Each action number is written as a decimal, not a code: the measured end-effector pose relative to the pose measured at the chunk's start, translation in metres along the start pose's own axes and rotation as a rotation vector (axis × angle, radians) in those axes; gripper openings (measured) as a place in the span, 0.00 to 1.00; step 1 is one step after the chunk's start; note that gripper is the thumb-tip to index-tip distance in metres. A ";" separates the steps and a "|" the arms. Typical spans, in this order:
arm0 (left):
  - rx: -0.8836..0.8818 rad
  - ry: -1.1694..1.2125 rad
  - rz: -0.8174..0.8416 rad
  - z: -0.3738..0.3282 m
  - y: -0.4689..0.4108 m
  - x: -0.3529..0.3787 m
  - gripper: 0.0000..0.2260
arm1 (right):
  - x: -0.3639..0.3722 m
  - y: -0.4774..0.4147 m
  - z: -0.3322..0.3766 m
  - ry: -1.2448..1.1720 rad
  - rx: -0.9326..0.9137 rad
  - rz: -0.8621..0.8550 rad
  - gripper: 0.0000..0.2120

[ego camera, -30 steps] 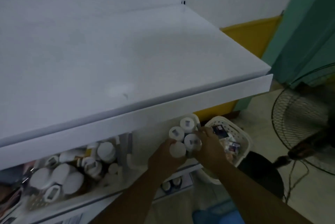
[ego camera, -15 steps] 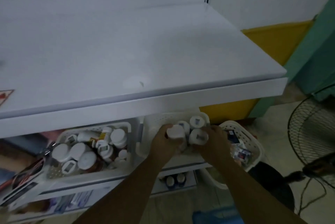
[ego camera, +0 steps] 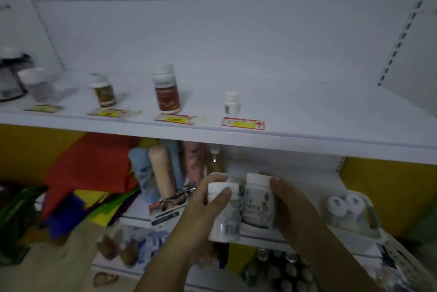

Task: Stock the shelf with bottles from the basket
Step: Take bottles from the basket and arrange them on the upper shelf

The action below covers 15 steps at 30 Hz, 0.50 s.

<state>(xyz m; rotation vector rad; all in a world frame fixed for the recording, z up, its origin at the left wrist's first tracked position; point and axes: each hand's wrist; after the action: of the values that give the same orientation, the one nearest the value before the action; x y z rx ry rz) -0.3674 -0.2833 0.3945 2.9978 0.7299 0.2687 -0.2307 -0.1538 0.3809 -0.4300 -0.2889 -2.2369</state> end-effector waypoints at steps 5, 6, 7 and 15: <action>0.107 0.101 -0.187 -0.041 0.056 -0.075 0.13 | 0.123 0.006 -0.001 0.039 -0.091 0.134 0.18; 0.131 0.118 -0.192 -0.050 0.067 -0.089 0.13 | 0.144 0.007 -0.002 0.059 -0.116 0.151 0.20; 0.160 0.119 -0.190 -0.059 0.077 -0.103 0.13 | 0.163 0.008 -0.002 0.077 -0.141 0.166 0.21; 0.318 0.074 -0.203 -0.103 0.103 -0.195 0.15 | 0.258 -0.022 -0.012 0.084 -0.141 0.264 0.21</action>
<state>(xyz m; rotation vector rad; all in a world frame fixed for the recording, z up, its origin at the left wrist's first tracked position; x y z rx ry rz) -0.5101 -0.4640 0.4738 3.1809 1.1793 0.2786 -0.4064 -0.3218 0.4706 -0.4221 -0.0271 -2.0157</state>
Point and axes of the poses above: each hand's wrist, its own y-axis away from the middle knuckle, its own x-axis out of the palm, z = x × y, and after that the axes turned 3 degrees about z, right-handed
